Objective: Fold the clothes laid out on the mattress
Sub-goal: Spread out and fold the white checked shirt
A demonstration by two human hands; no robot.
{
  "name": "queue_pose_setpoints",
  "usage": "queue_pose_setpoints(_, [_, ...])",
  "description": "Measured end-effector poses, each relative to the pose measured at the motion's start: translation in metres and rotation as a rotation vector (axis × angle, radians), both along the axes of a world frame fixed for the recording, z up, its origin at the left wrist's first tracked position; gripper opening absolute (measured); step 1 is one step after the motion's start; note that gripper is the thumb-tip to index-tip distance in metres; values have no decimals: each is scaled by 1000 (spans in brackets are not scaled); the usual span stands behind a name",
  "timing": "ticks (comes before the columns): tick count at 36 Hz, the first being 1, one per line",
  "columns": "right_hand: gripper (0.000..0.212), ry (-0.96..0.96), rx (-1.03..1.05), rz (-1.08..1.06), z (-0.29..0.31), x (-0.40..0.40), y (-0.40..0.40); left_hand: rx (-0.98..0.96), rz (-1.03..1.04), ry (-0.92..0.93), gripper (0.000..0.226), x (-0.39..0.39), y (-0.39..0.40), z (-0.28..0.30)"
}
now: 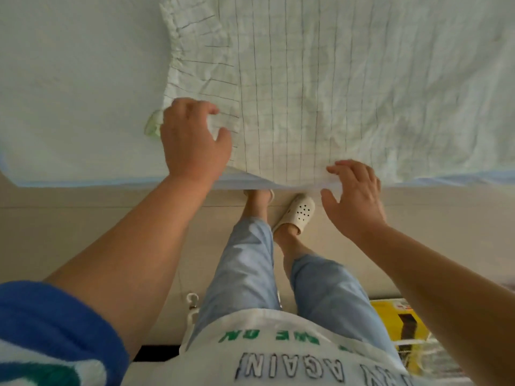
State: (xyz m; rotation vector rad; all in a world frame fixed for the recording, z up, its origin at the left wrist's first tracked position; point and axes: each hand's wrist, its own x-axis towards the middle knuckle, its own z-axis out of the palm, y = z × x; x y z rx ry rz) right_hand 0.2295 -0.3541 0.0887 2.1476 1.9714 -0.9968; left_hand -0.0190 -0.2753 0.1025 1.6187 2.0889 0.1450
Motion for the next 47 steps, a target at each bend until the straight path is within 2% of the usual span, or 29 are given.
queue_pose_setpoints(2, [44,-15,-21,-17,4,17,-10,-74,-96,-102,30,28,-20,5])
queue_pose_setpoints(5, [54,-39,12,16,6,42,-22,-126,-280,-197,44,66,-53,3])
queue_pose_setpoints(7, [66,-77,8,107,0,56,-25,-121,-404,-193,57,87,-69,-7])
queue_pose_setpoints(9, [73,-141,-102,242,-11,70,-26,-197,-534,-152,65,102,-81,-21])
queue_pose_setpoints(12, [76,-205,-235,378,-27,88,-30,-370,-653,-6,54,106,-91,-47])
queue_pose_setpoints(14, [69,-162,-167,320,-29,95,-34,-346,-632,16,42,104,-93,-54])
queue_pose_setpoints(17, [46,-24,54,25,-23,101,-42,-174,-469,-45,32,108,-97,-50])
queue_pose_setpoints(19, [36,8,66,-191,-21,104,-46,-88,-336,-86,23,118,-104,-44])
queue_pose_setpoints(21, [32,50,-133,-462,-21,107,-46,-214,-193,-154,14,130,-112,-38])
queue_pose_setpoints(22, [33,144,-260,-660,-21,109,-45,-333,-111,-191,10,136,-116,-39])
queue_pose_setpoints(24, [36,516,-440,-1106,-22,111,-40,-536,51,-261,10,147,-122,-47])
queue_pose_setpoints(26, [33,793,-450,-1351,-27,116,-34,-630,276,-389,12,156,-118,-58])
queue_pose_setpoints(29, [27,1025,-392,-1556,-36,117,-22,-660,810,-764,18,172,-102,-64])
queue_pose_setpoints(32, [22,1146,-379,-1667,-40,112,-16,-643,1103,-1044,8,184,-90,-60])
queue_pose_setpoints(37, [17,1268,-356,-1724,-34,107,-10,-559,1292,-1287,15,194,-84,-50])
queue_pose_setpoints(40, [5,1290,-405,-1643,-30,108,-7,-536,1324,-1345,21,198,-82,-46])
queue_pose_setpoints(43, [4,1301,-447,-1541,-27,108,-1,-538,1330,-1330,20,200,-77,-44])
queue_pose_setpoints(47, [7,1321,-454,-1602,-25,106,9,-566,1318,-1285,17,202,-67,-42])
